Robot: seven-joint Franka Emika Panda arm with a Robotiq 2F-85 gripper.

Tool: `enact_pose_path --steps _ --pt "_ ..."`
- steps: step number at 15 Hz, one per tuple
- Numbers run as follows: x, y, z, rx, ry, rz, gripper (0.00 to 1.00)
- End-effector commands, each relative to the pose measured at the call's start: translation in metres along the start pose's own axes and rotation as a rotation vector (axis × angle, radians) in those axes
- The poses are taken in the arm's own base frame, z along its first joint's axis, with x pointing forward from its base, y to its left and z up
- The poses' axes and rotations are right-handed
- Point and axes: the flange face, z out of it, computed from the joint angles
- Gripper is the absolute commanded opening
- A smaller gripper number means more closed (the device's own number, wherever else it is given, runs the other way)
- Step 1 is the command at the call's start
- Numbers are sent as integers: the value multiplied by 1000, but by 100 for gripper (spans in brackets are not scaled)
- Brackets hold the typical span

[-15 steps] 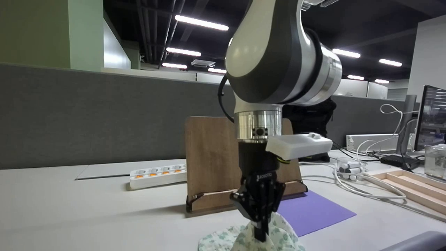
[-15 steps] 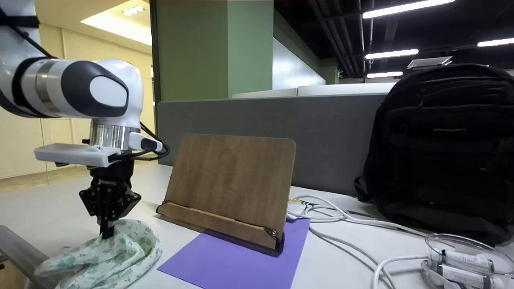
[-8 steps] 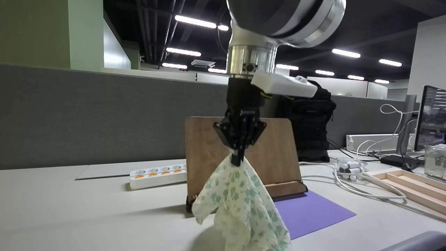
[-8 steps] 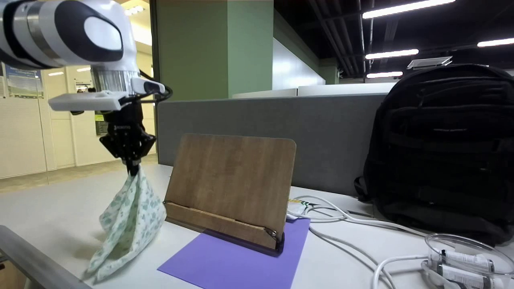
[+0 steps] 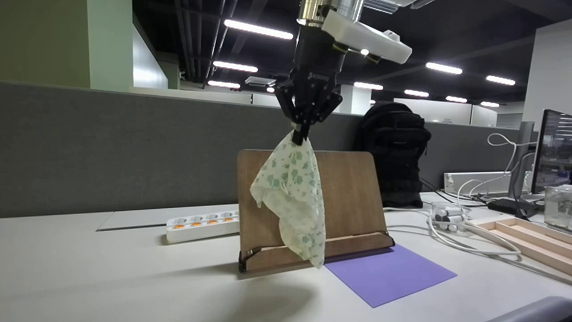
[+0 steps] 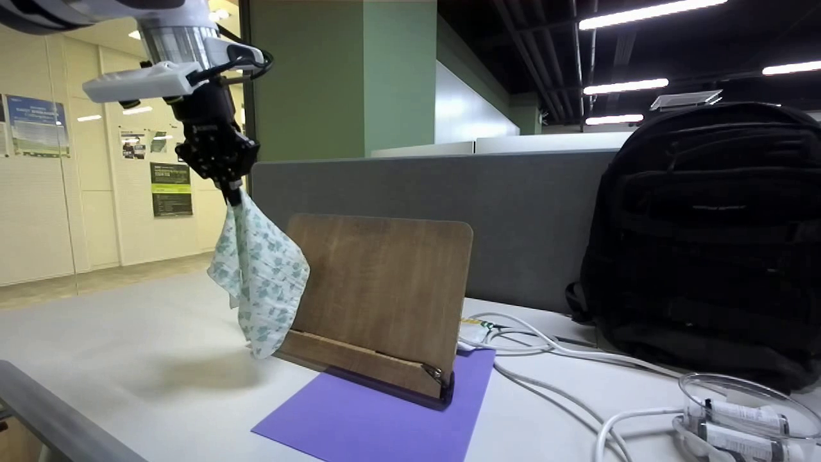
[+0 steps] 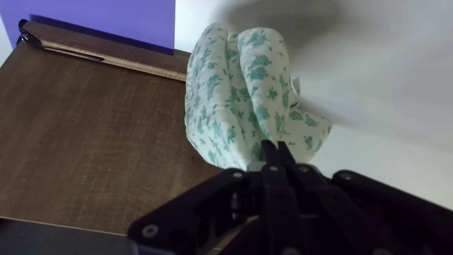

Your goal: Hang the cloth on the wooden object

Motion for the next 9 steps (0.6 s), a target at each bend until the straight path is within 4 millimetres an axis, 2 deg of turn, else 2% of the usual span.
enact_pose_path --steps 1,4,9 --pt "2 1 1 -18 33 0 0" --pt "26 18 -7 -60 161 47 0" --pt "64 64 -23 -165 369 186 0"
